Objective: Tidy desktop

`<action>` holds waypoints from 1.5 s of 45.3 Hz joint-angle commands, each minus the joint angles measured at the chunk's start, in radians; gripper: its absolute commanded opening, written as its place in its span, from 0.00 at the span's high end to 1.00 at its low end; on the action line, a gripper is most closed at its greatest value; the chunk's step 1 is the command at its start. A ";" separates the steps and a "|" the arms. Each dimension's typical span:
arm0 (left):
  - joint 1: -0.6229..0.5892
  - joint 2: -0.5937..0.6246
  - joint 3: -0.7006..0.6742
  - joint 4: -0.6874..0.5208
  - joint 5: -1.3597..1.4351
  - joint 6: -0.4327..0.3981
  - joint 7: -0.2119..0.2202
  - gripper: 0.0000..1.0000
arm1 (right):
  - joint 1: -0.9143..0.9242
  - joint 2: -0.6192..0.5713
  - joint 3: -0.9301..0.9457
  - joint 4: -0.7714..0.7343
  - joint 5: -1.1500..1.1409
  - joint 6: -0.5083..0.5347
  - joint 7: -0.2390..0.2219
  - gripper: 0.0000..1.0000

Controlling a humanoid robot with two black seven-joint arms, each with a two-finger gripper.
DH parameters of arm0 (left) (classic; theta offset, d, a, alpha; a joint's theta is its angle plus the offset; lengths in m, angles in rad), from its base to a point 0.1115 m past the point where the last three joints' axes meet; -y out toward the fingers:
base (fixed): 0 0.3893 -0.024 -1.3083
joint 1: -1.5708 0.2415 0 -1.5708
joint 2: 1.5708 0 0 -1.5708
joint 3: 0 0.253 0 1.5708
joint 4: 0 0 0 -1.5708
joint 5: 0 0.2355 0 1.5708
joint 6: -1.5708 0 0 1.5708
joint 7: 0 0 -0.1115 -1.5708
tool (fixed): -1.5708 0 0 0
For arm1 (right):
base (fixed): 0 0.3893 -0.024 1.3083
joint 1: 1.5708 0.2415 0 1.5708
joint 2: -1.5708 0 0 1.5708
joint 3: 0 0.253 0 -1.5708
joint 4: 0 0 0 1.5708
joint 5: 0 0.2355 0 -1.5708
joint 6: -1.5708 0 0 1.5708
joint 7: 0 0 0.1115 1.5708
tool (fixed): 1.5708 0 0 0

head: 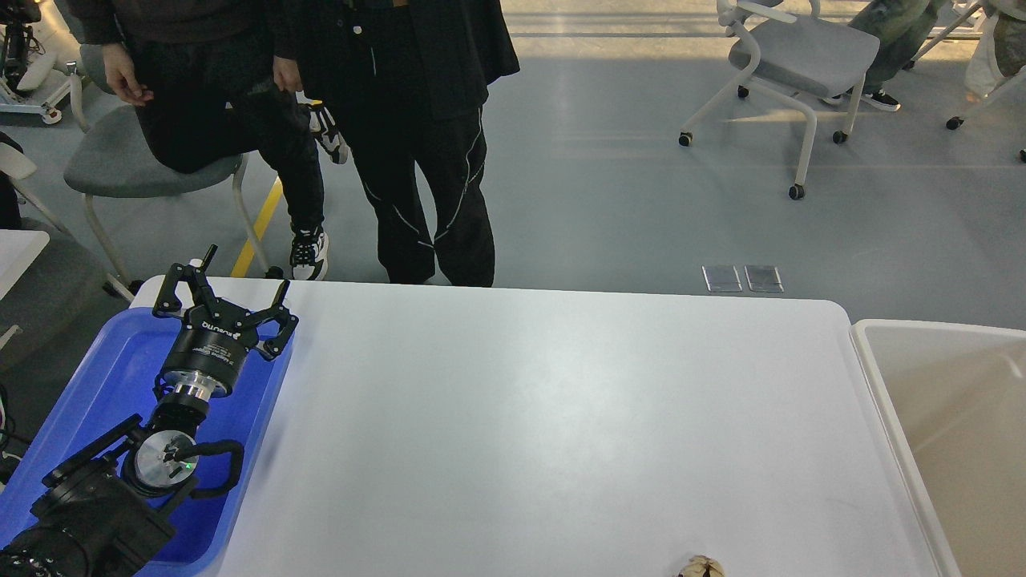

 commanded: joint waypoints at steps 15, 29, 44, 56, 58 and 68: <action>0.000 0.000 -0.002 0.001 -0.002 0.003 0.000 0.00 | 0.125 -0.098 0.315 0.023 0.043 0.018 0.002 0.02; 0.000 0.000 -0.002 0.001 -0.002 0.003 0.000 0.00 | -0.022 -0.297 0.796 0.491 0.028 0.086 0.003 0.00; 0.000 0.000 -0.002 0.001 -0.002 0.002 0.000 0.00 | -0.358 -0.138 1.304 1.013 -0.138 0.172 0.045 0.00; 0.000 0.000 0.000 0.001 -0.002 0.001 0.000 0.00 | -0.422 0.078 1.346 1.177 -0.308 0.140 0.117 0.00; 0.000 0.000 0.000 -0.001 -0.001 0.001 0.000 0.00 | -0.421 0.105 1.346 1.172 -0.310 0.138 0.122 0.00; 0.000 0.000 0.000 -0.001 -0.002 0.001 0.000 0.00 | -0.384 0.237 1.338 1.122 -0.451 0.088 0.201 0.00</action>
